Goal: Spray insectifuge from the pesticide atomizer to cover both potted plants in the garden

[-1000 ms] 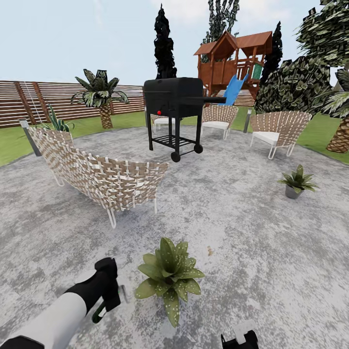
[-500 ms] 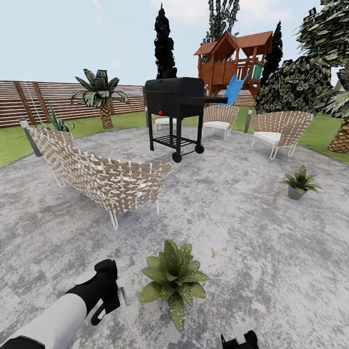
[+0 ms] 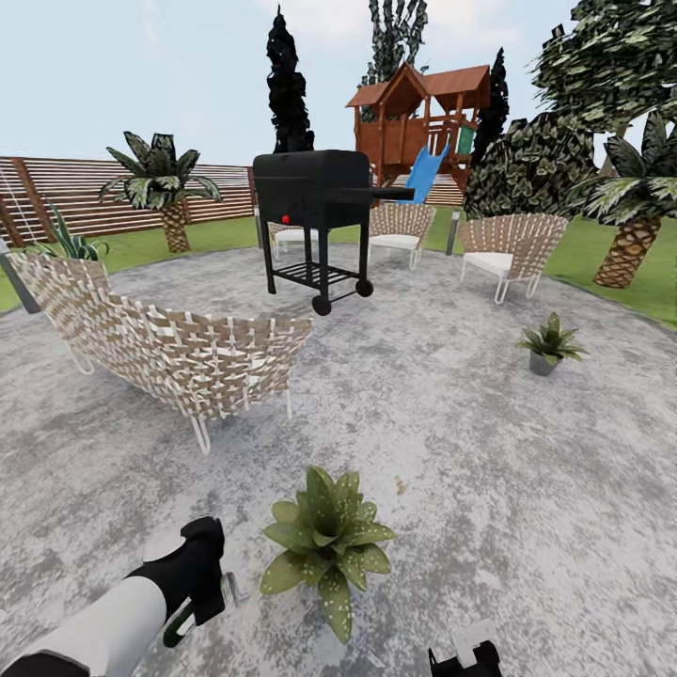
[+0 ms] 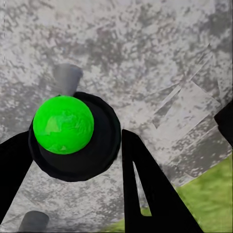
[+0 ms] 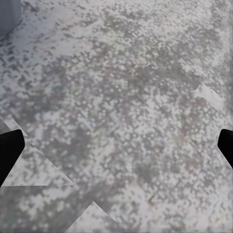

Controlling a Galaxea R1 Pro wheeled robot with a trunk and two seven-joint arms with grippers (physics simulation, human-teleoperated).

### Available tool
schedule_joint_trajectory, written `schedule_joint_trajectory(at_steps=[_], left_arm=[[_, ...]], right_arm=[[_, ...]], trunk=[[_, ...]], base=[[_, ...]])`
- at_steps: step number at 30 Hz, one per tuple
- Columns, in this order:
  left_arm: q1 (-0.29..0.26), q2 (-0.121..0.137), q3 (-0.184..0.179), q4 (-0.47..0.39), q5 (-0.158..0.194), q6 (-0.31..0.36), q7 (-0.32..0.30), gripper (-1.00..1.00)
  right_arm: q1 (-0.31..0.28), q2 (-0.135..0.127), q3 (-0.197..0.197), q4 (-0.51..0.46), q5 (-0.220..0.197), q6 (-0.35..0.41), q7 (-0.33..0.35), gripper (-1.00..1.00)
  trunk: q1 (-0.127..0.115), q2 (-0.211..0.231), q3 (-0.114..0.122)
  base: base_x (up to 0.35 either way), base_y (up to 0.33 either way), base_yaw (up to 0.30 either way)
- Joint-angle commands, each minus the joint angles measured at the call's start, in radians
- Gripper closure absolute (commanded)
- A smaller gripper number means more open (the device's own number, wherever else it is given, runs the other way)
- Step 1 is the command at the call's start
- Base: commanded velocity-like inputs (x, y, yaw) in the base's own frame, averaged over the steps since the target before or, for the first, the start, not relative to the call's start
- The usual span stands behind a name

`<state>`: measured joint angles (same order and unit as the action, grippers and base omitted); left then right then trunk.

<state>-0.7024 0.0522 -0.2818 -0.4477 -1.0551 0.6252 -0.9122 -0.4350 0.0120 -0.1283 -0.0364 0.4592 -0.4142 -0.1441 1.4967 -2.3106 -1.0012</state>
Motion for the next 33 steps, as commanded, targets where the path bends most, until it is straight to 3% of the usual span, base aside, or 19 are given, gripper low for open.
schedule_joint_trajectory(at_steps=[1, 9, 14, 18, 23, 26, 29, 33], left_arm=[[0.000, 0.001, -0.004, 0.016, -0.001, 0.003, 0.021, 1.00], [-0.001, 0.004, -0.001, 0.050, -0.002, 0.002, 0.065, 1.00], [0.000, -0.026, -0.003, 0.052, -0.002, -0.003, 0.098, 1.00], [-0.001, -0.032, -0.002, 0.050, -0.002, -0.010, 0.105, 1.00], [-0.002, -0.030, 0.007, 0.032, -0.002, -0.012, 0.107, 1.00], [-0.002, -0.033, 0.059, 0.028, -0.002, -0.019, 0.107, 1.00], [-0.002, -0.031, 0.070, 0.029, -0.003, -0.048, 0.107, 1.00], [-0.002, -0.004, 0.073, 0.034, -0.004, -0.060, 0.107, 1.00]], right_arm=[[-0.001, 0.000, -0.008, 0.001, 0.011, -0.002, -0.005, -1.00], [-0.001, 0.000, -0.007, 0.002, 0.012, -0.002, -0.005, -1.00], [-0.001, 0.000, -0.007, 0.002, 0.011, -0.002, -0.005, -1.00], [-0.001, 0.000, -0.007, 0.003, 0.011, -0.002, -0.005, -1.00], [-0.001, 0.000, -0.007, 0.003, 0.011, -0.001, -0.005, -1.00], [-0.001, 0.000, -0.007, 0.003, 0.012, -0.001, -0.005, -1.00], [-0.001, 0.000, -0.007, 0.003, 0.012, -0.001, -0.005, -1.00], [-0.001, 0.000, -0.007, 0.003, 0.012, -0.001, -0.005, -1.00]], trunk=[[0.000, 0.000, -0.001], [0.000, 0.000, -0.001], [0.000, 0.000, -0.001], [0.000, 0.000, -0.001], [0.000, 0.000, -0.001], [0.000, 0.000, -0.001], [0.000, 0.000, -0.001], [0.000, 0.000, -0.001]], base=[[0.000, 0.000, -0.005], [0.000, 0.000, -0.001], [0.000, 0.000, 0.000], [0.000, 0.000, 0.000], [0.000, 0.000, 0.000], [0.000, 0.000, 0.000], [0.000, 0.000, 0.000], [0.000, 0.000, 0.000]])
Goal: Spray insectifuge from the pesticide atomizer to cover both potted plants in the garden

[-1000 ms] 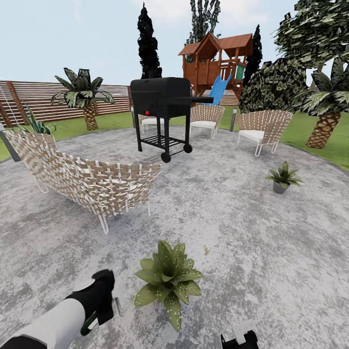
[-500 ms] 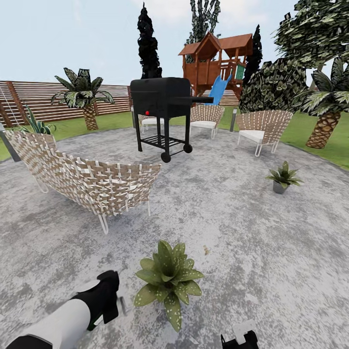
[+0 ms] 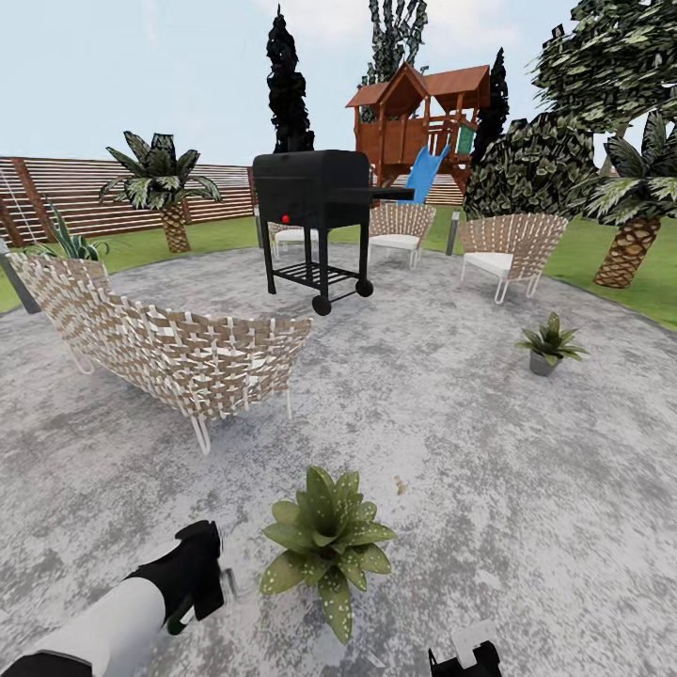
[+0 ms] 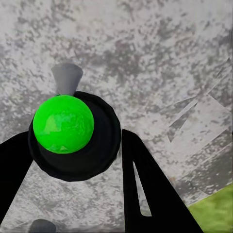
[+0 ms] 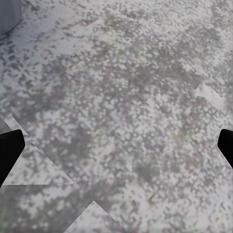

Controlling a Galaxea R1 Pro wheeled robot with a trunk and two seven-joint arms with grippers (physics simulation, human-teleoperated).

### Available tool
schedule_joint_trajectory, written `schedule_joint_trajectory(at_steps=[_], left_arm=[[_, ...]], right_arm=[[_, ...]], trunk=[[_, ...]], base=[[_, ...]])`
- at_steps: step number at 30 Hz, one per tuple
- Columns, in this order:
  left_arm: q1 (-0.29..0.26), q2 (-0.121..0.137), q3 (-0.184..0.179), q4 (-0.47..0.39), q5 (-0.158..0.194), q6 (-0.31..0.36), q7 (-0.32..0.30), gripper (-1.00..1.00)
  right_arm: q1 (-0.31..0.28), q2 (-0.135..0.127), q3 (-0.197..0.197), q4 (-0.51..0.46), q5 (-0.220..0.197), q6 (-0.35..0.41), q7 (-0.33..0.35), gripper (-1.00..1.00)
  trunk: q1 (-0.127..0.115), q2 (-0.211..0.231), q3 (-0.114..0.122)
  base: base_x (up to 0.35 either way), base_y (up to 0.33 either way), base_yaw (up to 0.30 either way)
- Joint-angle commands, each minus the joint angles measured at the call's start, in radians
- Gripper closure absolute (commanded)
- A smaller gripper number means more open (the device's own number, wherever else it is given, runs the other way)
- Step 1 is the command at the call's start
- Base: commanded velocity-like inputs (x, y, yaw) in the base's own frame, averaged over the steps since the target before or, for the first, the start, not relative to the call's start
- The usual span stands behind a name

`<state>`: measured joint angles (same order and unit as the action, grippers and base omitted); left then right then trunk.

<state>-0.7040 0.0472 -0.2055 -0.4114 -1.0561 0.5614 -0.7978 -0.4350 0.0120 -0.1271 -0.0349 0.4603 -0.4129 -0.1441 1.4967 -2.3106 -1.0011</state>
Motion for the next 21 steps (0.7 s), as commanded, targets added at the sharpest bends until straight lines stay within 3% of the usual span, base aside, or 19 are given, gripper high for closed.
schedule_joint_trajectory(at_steps=[1, 5, 7, 10, 17, 21], left_arm=[[0.000, 0.026, -0.002, -0.003, -0.001, -0.014, -0.008, 1.00], [0.000, 0.030, -0.004, 0.007, 0.000, -0.098, -0.008, 1.00], [0.000, 0.004, -0.004, 0.012, 0.001, -0.117, -0.008, 1.00], [0.000, -0.006, -0.004, 0.012, 0.001, -0.121, -0.008, 1.00], [0.000, 0.002, -0.003, 0.012, -0.001, -0.120, -0.008, 1.00], [0.000, 0.005, -0.003, 0.012, -0.002, -0.120, -0.008, 1.00]], right_arm=[[-0.001, 0.000, -0.008, 0.001, 0.011, -0.003, -0.005, -1.00], [-0.001, 0.000, -0.008, 0.001, 0.011, -0.003, -0.005, -1.00], [-0.001, 0.000, -0.008, 0.001, 0.011, -0.003, -0.005, -1.00], [-0.001, 0.000, -0.008, 0.001, 0.011, -0.003, -0.005, -1.00], [-0.001, 0.000, -0.008, 0.001, 0.010, -0.003, -0.005, -1.00], [-0.001, 0.000, -0.008, 0.001, 0.009, -0.003, -0.005, -1.00]], trunk=[[0.000, 0.000, -0.001], [0.000, 0.000, -0.001], [0.000, 0.000, -0.001], [0.000, 0.000, -0.001], [0.000, 0.000, -0.001], [0.000, 0.000, -0.001]], base=[[0.000, 0.000, 0.000], [0.000, 0.000, 0.000], [0.000, 0.000, 0.000], [-0.013, 0.000, 0.000], [-0.267, 0.058, -0.172], [-0.061, 0.076, -0.080]])
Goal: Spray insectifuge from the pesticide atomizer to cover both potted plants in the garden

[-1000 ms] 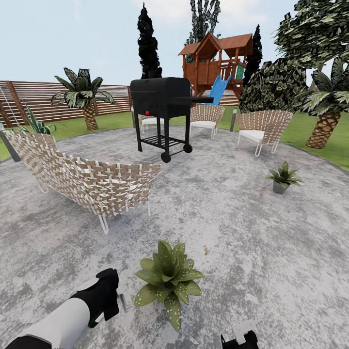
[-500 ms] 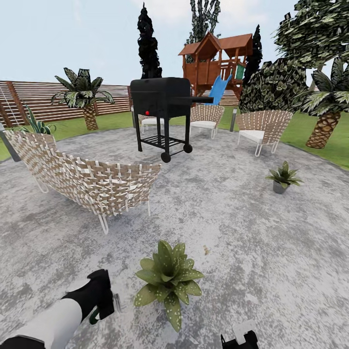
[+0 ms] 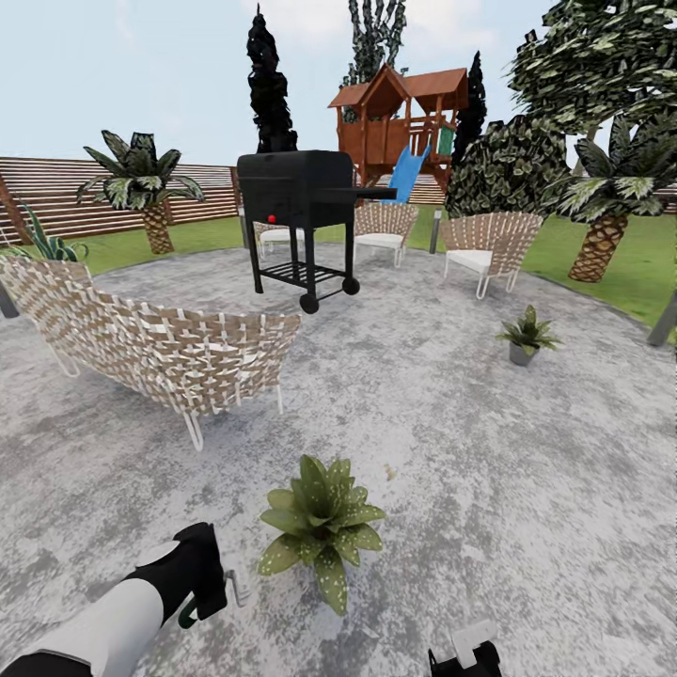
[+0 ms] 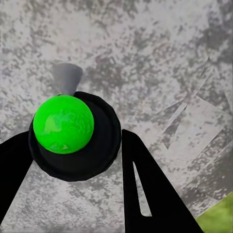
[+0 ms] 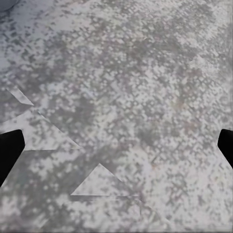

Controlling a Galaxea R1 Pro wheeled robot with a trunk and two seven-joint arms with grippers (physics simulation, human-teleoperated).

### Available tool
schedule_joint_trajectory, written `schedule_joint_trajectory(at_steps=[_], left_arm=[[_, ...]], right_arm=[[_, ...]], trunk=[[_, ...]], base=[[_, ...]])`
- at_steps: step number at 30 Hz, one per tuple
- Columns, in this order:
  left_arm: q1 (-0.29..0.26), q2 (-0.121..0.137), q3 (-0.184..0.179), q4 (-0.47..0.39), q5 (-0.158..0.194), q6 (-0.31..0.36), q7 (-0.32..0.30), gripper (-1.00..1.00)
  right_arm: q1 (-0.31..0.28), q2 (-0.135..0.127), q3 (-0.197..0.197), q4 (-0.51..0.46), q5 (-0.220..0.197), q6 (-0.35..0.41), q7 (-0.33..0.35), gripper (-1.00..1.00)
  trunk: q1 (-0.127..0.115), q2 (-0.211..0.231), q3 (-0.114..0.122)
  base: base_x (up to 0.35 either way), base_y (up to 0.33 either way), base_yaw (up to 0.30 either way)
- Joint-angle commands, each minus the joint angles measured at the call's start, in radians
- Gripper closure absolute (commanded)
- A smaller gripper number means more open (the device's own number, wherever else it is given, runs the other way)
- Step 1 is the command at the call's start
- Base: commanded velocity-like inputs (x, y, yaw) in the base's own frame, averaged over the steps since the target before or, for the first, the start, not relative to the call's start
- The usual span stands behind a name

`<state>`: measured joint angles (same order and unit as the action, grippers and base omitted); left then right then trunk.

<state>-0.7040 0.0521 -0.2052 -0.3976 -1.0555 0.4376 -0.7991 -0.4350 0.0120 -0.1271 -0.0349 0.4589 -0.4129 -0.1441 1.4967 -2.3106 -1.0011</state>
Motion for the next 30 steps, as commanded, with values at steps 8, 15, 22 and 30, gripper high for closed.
schedule_joint_trajectory(at_steps=[8, 15, 22, 30], left_arm=[[0.000, 0.000, -0.003, -0.004, -0.003, 0.005, -0.006, 1.00], [0.000, -0.002, -0.003, -0.008, -0.002, 0.005, -0.006, 1.00], [0.000, -0.005, -0.005, -0.003, -0.003, 0.003, -0.006, 1.00], [0.000, -0.002, -0.005, -0.004, -0.003, 0.003, -0.006, 1.00]], right_arm=[[-0.001, 0.001, -0.008, 0.001, 0.011, -0.003, -0.005, -1.00], [-0.001, 0.001, -0.008, 0.001, 0.011, -0.003, -0.005, -1.00], [-0.001, 0.001, -0.008, 0.001, 0.012, -0.003, -0.005, -1.00], [-0.001, 0.006, -0.008, 0.001, 0.010, -0.003, -0.005, -1.00]], trunk=[[0.000, 0.000, -0.001], [0.000, 0.000, -0.001], [0.000, 0.000, -0.001], [0.000, 0.000, -0.001]], base=[[-0.001, 0.154, -0.015], [0.079, 0.253, -0.270], [0.111, 0.014, -0.082], [0.001, 0.000, 0.000]])
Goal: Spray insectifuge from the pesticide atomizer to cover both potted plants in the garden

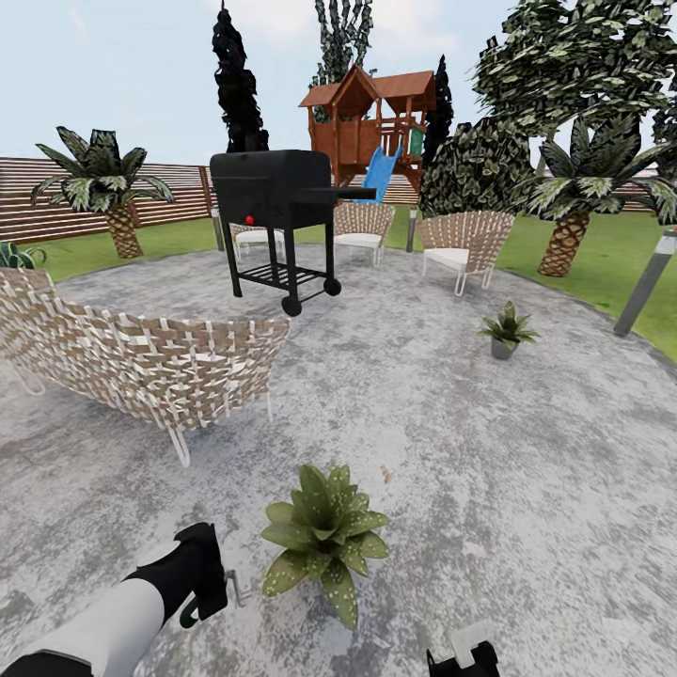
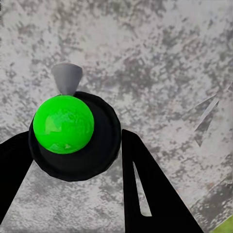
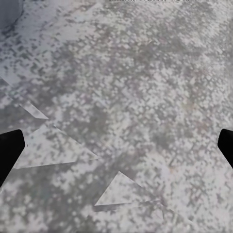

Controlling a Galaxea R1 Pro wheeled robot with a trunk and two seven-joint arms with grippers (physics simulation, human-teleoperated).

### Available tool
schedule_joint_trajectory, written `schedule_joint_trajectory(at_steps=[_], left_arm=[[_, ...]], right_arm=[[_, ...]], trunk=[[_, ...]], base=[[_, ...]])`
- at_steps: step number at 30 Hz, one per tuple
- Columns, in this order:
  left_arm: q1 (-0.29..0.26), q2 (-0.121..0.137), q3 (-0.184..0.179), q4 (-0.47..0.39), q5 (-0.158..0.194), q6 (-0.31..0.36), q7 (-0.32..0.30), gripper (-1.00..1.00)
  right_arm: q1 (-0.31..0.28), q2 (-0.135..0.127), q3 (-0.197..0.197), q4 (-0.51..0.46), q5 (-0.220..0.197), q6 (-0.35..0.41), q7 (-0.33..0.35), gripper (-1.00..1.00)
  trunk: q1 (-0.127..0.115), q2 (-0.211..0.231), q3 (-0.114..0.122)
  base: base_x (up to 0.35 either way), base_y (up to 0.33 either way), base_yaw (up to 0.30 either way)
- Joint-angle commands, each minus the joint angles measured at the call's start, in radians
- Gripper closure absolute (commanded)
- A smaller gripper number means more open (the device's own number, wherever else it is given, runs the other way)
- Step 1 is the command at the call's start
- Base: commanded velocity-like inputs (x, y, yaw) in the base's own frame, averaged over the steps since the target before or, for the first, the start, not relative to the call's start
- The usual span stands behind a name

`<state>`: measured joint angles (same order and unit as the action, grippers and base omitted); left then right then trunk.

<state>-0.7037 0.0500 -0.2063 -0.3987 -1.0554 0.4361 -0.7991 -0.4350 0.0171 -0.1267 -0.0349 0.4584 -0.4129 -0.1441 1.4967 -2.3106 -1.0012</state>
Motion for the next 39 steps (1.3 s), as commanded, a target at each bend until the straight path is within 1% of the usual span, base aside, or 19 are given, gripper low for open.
schedule_joint_trajectory(at_steps=[1, 4, 12, 20, 23, 27, 32, 33, 34, 35, 36, 38, 39], left_arm=[[0.000, 0.001, -0.003, -0.003, -0.003, 0.005, -0.006, 1.00], [0.000, 0.001, -0.002, -0.005, -0.003, 0.006, -0.006, 1.00], [0.000, -0.002, -0.002, -0.007, -0.003, 0.006, -0.006, 1.00], [0.000, -0.007, -0.002, -0.013, -0.002, 0.006, -0.006, 1.00], [0.000, -0.008, -0.002, -0.013, -0.002, 0.006, -0.006, 1.00], [0.000, -0.007, -0.002, -0.008, -0.001, 0.004, -0.007, 1.00], [0.000, 0.008, -0.003, -0.002, -0.007, 0.000, -0.018, 1.00], [0.000, 0.016, -0.003, -0.006, -0.007, 0.001, -0.014, 1.00], [0.000, 0.028, 0.007, -0.013, -0.004, 0.003, -0.010, 1.00], [0.000, 0.033, 0.041, -0.015, -0.004, 0.003, -0.008, 1.00], [0.000, 0.035, 0.055, -0.016, -0.004, 0.005, -0.007, 1.00], [0.000, 0.042, 0.066, -0.018, -0.006, 0.005, 0.001, 1.00], [-0.006, 0.045, 0.066, -0.019, -0.007, 0.006, 0.021, 1.00]], right_arm=[[-0.001, 0.001, -0.008, 0.001, 0.010, -0.003, -0.005, -1.00], [-0.001, 0.001, -0.008, 0.001, 0.010, -0.003, -0.005, -1.00], [-0.001, 0.001, -0.008, 0.001, 0.010, -0.003, -0.005, -1.00], [-0.001, 0.004, -0.008, 0.001, 0.009, -0.003, -0.005, -1.00], [-0.001, 0.003, -0.008, 0.001, 0.009, -0.003, -0.005, -1.00], [-0.001, 0.002, -0.008, 0.001, 0.010, -0.003, -0.005, -1.00], [-0.001, 0.000, -0.009, 0.000, 0.010, -0.003, -0.005, -1.00], [-0.001, 0.000, -0.008, 0.000, 0.010, -0.003, -0.005, -1.00], [-0.001, 0.000, -0.008, 0.000, 0.010, -0.003, -0.005, -1.00], [-0.001, 0.000, -0.008, 0.000, 0.010, -0.003, -0.005, -1.00], [-0.001, 0.000, -0.008, 0.000, 0.010, -0.003, -0.005, -1.00], [-0.001, 0.000, -0.008, 0.000, 0.010, -0.003, -0.005, -1.00], [-0.001, 0.000, -0.008, 0.000, 0.011, -0.003, -0.005, -1.00]], trunk=[[0.000, 0.000, -0.001], [0.000, 0.000, -0.001], [0.000, 0.000, -0.001], [0.000, 0.000, -0.001], [0.000, 0.000, 0.002], [0.000, 0.000, 0.005], [0.000, 0.000, 0.009], [0.000, 0.000, 0.010], [0.000, 0.000, 0.011], [0.000, 0.000, 0.012], [0.000, 0.000, 0.012], [0.000, 0.000, 0.013], [0.000, 0.000, 0.013]], base=[[0.000, 0.025, 0.000], [0.000, 0.276, -0.117], [0.018, 0.302, -0.228], [0.195, 0.267, -0.030], [0.204, 0.228, -0.212], [0.062, 0.062, -0.253], [0.004, 0.004, -0.260], [0.000, 0.000, -0.258], [0.000, 0.000, -0.255], [0.000, 0.000, -0.226], [0.000, 0.000, -0.197], [0.000, 0.000, -0.080], [0.000, 0.000, -0.018]])
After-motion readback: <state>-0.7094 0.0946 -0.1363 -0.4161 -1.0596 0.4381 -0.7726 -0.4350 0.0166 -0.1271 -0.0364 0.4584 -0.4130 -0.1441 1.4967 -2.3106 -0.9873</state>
